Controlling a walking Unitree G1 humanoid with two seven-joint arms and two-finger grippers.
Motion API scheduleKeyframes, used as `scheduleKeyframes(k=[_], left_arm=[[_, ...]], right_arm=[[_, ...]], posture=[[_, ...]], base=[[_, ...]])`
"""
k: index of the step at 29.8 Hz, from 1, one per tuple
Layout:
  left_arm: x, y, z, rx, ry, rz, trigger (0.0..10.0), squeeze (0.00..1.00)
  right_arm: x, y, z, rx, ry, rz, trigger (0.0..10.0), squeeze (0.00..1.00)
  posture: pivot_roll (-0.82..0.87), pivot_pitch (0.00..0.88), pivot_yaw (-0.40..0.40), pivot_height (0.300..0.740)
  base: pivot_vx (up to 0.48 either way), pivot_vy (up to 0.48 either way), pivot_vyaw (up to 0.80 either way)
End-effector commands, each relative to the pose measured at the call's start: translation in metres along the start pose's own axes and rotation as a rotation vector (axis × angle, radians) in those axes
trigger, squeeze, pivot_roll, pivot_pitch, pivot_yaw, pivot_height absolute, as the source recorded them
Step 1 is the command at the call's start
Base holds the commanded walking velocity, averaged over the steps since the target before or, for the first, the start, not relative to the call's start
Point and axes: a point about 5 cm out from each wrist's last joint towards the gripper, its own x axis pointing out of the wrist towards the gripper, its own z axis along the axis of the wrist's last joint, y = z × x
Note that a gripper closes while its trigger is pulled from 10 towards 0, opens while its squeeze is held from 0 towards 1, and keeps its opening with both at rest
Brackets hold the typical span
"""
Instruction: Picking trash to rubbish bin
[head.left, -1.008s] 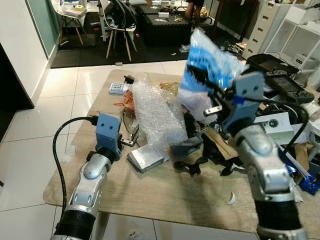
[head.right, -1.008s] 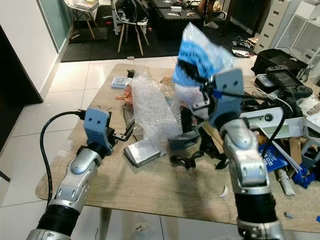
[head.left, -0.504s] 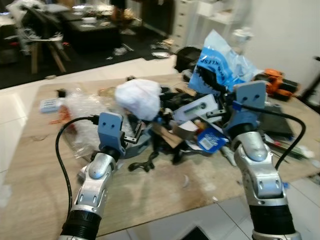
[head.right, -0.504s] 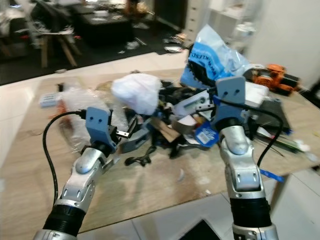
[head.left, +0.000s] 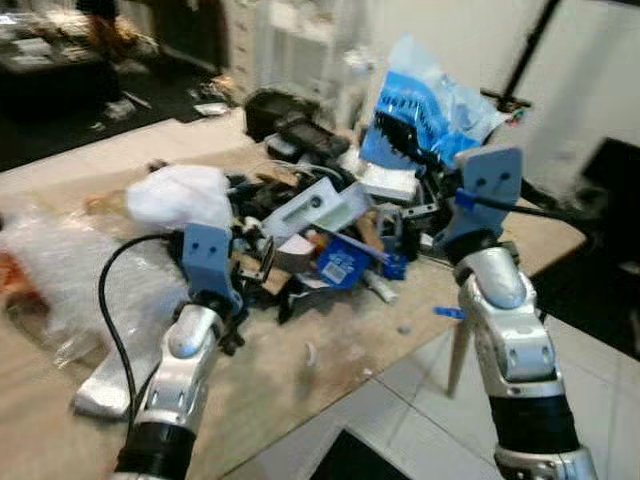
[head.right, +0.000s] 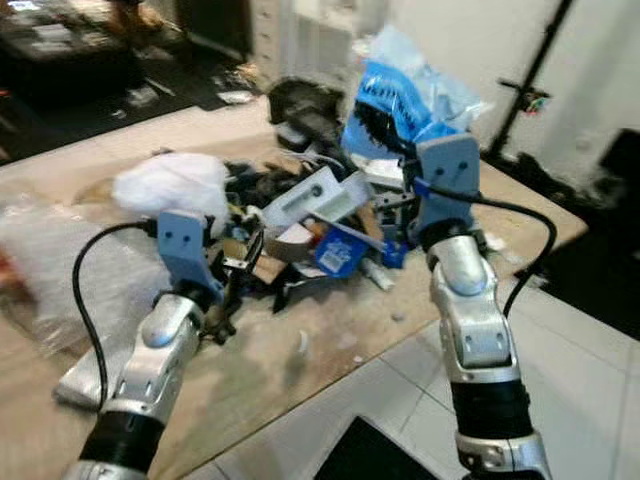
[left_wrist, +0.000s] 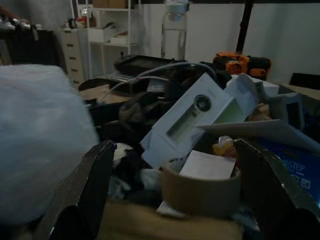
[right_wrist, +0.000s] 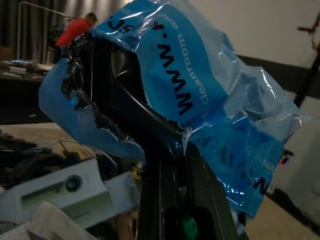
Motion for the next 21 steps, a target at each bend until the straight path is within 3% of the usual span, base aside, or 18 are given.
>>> scheduleKeyframes(k=[1, 10, 21], left_arm=[[0.000, -0.001, -0.002, -0.011, 0.010, -0.003, 10.0, 0.00], [-0.001, -0.007, -0.004, 0.023, 0.022, -0.048, 10.0, 0.00], [-0.002, -0.010, -0.009, 0.005, 0.068, -0.057, 10.0, 0.00]], right_arm=[[-0.001, 0.001, -0.003, -0.004, 0.010, 0.009, 10.0, 0.00], [0.000, 0.005, -0.002, -0.001, 0.002, 0.027, 10.0, 0.00], [-0.001, 0.013, -0.006, 0.019, 0.024, 0.046, 10.0, 0.00]], posture=[[-0.09, 0.022, -0.037, 0.740], [-0.10, 0.023, -0.038, 0.740], [-0.10, 0.030, -0.046, 0.740]], base=[[0.000, 0.000, -0.80], [0.000, 0.000, -0.80], [0.000, 0.000, -0.80]])
